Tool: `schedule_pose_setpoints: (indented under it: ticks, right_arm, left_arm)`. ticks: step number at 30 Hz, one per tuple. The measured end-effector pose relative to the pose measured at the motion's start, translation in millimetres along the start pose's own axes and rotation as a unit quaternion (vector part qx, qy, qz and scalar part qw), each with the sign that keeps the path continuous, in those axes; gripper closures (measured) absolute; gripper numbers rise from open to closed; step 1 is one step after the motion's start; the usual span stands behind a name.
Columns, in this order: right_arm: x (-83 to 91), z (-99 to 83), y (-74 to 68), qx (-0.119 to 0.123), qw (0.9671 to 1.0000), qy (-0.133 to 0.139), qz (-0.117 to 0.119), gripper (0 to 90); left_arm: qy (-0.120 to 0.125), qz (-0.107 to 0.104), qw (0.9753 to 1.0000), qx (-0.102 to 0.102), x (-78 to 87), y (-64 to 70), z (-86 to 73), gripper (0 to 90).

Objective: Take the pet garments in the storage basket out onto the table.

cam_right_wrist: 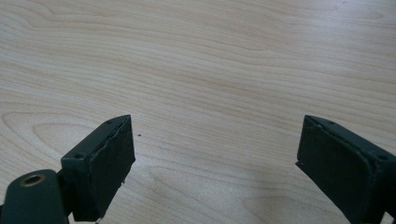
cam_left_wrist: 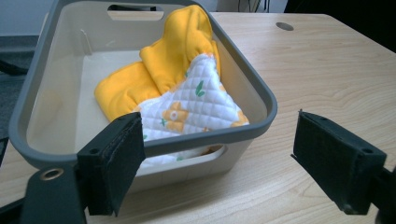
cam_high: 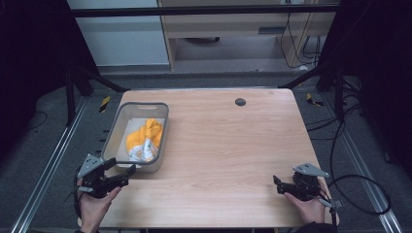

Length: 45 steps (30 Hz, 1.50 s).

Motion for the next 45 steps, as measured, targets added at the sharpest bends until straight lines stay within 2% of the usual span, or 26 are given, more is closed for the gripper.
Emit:
schedule_pose_setpoints:
  ticks: [19, 27, 37, 45]
  right_arm:
    - [-0.7, -1.6, -0.6, 0.003, 1.0000, -0.003, -0.001, 11.0]
    - [-1.3, -1.5, -0.8, 0.007, 1.0000, -0.001, -0.003, 11.0]
    - [-1.2, -1.8, -2.6, 0.008, 1.0000, -0.003, -0.001, 11.4]
    - [-1.3, -1.1, -2.5, 0.009, 1.0000, -0.001, -0.001, 11.5]
  left_arm:
    - [-0.008, -0.007, 0.9999, -0.011, -14.8, 8.5, 28.8, 17.0]
    - [-0.011, 0.000, 0.9999, -0.009, -24.1, 4.6, 37.5, 17.5]
    - [-0.031, 0.011, 0.9994, -0.014, -44.4, -1.4, 44.4, 18.6]
    - [-0.041, 0.005, 0.9990, -0.013, -54.7, -3.2, 51.9, 20.0]
Point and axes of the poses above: each handheld gripper's, and its own axes: x roughly backward along the jaws, z roughly out of its top, y roughly to its right, the point moved 8 cm from there along -x, roughly forward along the jaws, and after that the axes turned 8 degrees about -z, right-handed, at the moved point
